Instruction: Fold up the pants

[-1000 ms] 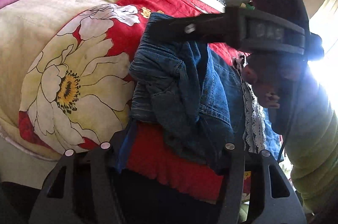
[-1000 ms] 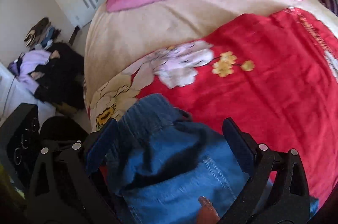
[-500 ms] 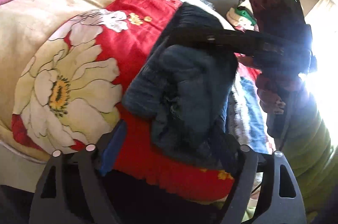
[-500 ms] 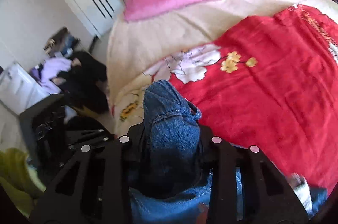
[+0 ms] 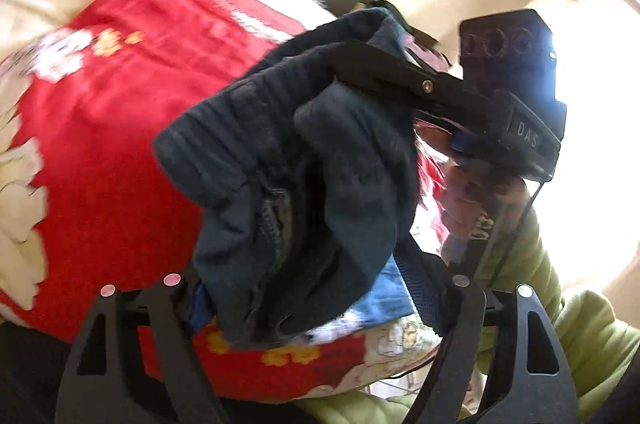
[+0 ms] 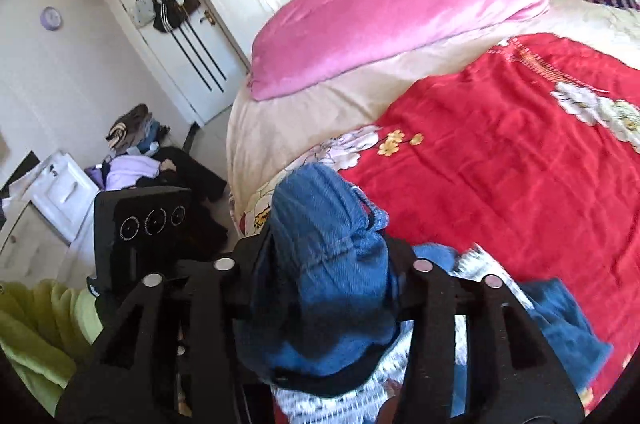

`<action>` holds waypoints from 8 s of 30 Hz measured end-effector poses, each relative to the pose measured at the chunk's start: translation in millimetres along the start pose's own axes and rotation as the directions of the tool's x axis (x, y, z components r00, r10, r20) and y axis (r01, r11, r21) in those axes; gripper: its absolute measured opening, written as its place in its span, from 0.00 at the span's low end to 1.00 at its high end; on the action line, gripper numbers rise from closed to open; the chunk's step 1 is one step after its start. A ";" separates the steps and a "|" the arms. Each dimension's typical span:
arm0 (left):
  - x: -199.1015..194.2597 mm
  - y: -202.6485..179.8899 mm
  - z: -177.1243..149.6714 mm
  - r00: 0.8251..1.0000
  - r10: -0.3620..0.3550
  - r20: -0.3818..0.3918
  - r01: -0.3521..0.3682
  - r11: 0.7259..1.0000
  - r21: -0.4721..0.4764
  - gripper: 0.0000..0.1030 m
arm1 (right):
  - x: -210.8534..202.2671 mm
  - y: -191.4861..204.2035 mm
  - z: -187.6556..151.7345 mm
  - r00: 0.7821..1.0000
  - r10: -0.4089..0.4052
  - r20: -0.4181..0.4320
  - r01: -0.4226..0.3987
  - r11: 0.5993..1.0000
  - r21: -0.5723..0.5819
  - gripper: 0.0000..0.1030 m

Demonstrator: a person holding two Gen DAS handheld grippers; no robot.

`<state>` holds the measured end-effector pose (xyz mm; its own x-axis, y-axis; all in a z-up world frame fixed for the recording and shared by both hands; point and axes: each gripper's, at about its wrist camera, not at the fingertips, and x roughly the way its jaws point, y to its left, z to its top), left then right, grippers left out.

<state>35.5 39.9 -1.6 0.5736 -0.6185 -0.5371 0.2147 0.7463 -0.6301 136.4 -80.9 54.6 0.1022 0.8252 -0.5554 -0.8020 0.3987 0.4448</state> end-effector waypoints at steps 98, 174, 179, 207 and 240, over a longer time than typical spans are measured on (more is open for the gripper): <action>13.3 -33.1 26.3 0.876 0.481 0.014 -0.465 0.839 0.281 0.76 | -46.2 100.5 -173.8 0.931 -0.364 0.041 0.362 0.898 -0.249 0.66; 30.4 -80.2 46.3 0.875 0.473 0.105 -0.474 0.791 0.388 0.92 | -142.0 100.0 -131.3 0.826 -0.491 0.276 0.526 0.848 -0.068 0.82; 25.5 -82.2 43.2 0.872 0.475 0.121 -0.482 0.786 0.386 0.95 | -152.7 98.9 -129.5 0.788 -0.536 0.302 0.571 0.820 -0.035 0.85; 53.7 -15.7 24.3 0.853 0.521 0.029 -0.507 0.815 0.282 0.96 | -108.2 -16.2 -142.6 0.779 -0.625 0.056 0.571 0.743 0.347 0.87; 99.6 -13.4 21.8 0.917 0.391 -0.080 -0.358 0.895 0.268 0.56 | -40.9 -64.8 -148.7 0.894 -0.447 -0.031 0.426 0.828 0.366 0.42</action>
<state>107.0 -26.3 -34.5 0.5467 -0.2954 -0.7835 0.1985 0.9548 -0.2215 96.7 -200.0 -56.0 0.4313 0.5475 -0.7171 -0.4049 0.8278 0.3885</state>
